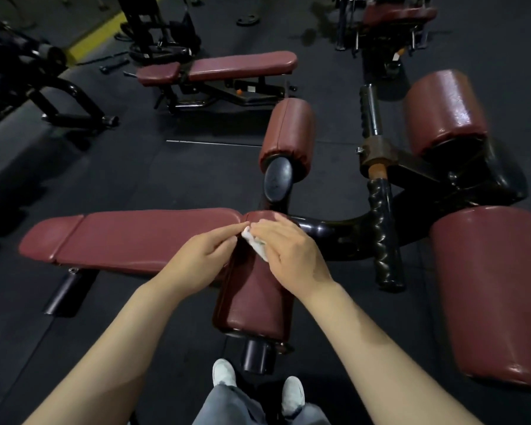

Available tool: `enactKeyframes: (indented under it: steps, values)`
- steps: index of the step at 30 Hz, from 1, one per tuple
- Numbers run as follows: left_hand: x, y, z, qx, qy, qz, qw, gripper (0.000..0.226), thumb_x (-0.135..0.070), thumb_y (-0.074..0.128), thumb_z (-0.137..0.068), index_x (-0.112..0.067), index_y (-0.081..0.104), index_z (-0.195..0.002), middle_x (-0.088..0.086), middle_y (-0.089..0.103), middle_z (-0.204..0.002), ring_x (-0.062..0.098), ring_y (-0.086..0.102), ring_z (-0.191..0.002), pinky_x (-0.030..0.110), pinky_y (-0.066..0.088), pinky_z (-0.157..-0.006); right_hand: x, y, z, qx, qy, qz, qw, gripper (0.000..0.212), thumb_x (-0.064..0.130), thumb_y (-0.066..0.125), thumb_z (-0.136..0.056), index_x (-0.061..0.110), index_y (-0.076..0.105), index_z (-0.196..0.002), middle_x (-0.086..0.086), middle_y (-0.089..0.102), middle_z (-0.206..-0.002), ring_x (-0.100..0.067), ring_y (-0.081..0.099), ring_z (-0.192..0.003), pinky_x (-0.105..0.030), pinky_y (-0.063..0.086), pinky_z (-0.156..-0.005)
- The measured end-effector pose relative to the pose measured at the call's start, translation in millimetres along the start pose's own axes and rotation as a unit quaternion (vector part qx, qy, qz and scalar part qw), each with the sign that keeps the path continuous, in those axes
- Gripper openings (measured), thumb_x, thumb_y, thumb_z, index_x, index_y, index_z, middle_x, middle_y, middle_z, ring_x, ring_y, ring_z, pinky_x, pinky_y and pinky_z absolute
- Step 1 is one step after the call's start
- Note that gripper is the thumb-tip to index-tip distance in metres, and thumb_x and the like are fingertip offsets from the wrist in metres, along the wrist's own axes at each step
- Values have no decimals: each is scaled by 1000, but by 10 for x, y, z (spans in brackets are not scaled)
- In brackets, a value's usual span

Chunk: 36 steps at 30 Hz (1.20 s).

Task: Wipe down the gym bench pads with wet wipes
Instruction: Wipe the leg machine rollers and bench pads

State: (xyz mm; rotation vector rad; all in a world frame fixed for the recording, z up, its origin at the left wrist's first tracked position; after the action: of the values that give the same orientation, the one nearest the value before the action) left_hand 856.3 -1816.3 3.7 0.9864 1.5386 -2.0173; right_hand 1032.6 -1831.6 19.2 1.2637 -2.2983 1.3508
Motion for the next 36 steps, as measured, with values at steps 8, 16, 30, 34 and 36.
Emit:
enactKeyframes:
  steps: [8,16,30,34,36]
  values:
    - [179,43,98,6,-34,158,987,39,-29,35,-103,-42,57,-132,-27,54,-139,-11,41,-133,14,28,-109,500,15,622,258,-200,-120,937,40,-15,60,-71,6,75,-102,-4,71,-115,-17,62,-115,-37,44,-105]
    - [177,91,169,13,-73,198,977,45,-19,24,-108,-20,50,-144,-13,51,-145,-3,44,-134,15,32,-111,-148,85,-262,130,73,-36,988,41,-13,50,-84,10,74,-110,-5,68,-121,-20,59,-121,-34,38,-111]
    - [97,190,254,20,-129,326,936,50,-57,46,-69,-44,66,-113,-31,66,-115,-17,57,-109,1,46,-74,-229,2,-280,119,88,-25,989,42,-14,51,-83,9,72,-112,-8,66,-124,-19,55,-126,-41,42,-106]
    - [125,188,285,-20,-100,272,957,37,-27,33,-106,-32,54,-137,-30,54,-127,-31,48,-104,-7,36,-79,441,-43,621,193,-139,-120,964,45,-19,54,-71,5,73,-105,-6,68,-120,-9,54,-125,-31,40,-109]
    - [146,191,356,-56,-63,227,970,39,-22,34,-108,-28,47,-144,-29,47,-137,-29,40,-117,-8,28,-90,524,-75,793,240,-214,-116,940,45,-18,59,-70,5,72,-106,-5,69,-120,-16,57,-123,-33,40,-109]
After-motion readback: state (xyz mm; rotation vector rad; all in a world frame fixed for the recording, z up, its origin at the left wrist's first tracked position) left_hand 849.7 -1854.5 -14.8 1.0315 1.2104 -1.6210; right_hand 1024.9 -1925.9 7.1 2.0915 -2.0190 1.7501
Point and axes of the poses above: each hand's wrist, its own z-axis away from the middle knuckle, its own y-axis out of the palm, x = y × z, the point moved 4 cm from there along -z, towards the middle knuckle
